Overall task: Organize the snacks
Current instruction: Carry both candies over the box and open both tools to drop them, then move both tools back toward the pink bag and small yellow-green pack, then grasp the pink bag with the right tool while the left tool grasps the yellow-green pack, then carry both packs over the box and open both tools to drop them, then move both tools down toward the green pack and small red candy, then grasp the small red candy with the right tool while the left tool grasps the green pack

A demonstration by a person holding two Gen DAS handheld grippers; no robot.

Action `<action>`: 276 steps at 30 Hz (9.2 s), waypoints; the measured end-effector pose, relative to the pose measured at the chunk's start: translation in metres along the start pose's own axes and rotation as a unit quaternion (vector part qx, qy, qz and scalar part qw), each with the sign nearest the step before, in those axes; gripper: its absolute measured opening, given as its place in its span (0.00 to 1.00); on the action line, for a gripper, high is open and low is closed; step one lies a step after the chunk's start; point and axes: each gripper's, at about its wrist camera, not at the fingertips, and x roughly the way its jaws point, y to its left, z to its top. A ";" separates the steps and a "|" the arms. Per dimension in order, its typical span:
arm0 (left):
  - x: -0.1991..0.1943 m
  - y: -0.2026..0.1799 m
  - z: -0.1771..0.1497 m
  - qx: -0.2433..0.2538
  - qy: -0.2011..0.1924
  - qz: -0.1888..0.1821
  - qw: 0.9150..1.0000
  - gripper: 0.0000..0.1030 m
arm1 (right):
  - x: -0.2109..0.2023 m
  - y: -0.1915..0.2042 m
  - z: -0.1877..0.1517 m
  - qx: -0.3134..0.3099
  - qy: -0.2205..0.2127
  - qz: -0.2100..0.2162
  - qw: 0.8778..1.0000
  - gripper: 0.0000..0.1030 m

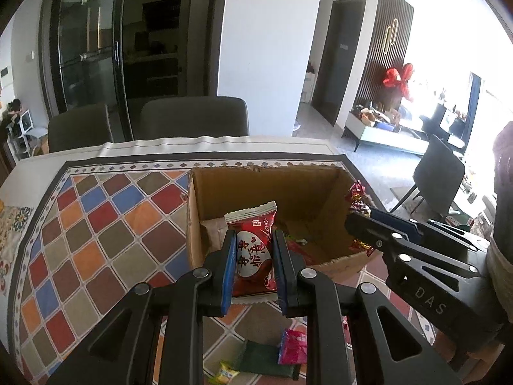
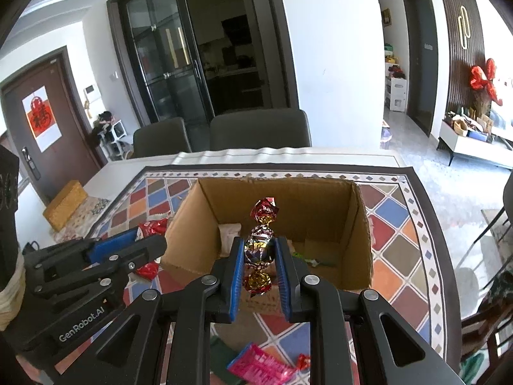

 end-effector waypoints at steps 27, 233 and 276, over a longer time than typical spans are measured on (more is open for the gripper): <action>-0.018 0.013 -0.015 0.002 -0.002 0.033 0.999 0.41 | 0.012 0.001 -0.013 -0.004 0.024 -0.034 0.999 0.64; -0.015 -0.018 -0.047 -0.066 0.099 0.011 0.993 0.60 | -0.024 -0.028 -0.017 -0.008 0.092 -0.019 0.996 0.60; 0.123 -0.020 -0.148 -0.211 0.268 0.121 0.932 0.68 | 0.045 -0.094 -0.128 0.139 0.211 -0.044 0.967 0.63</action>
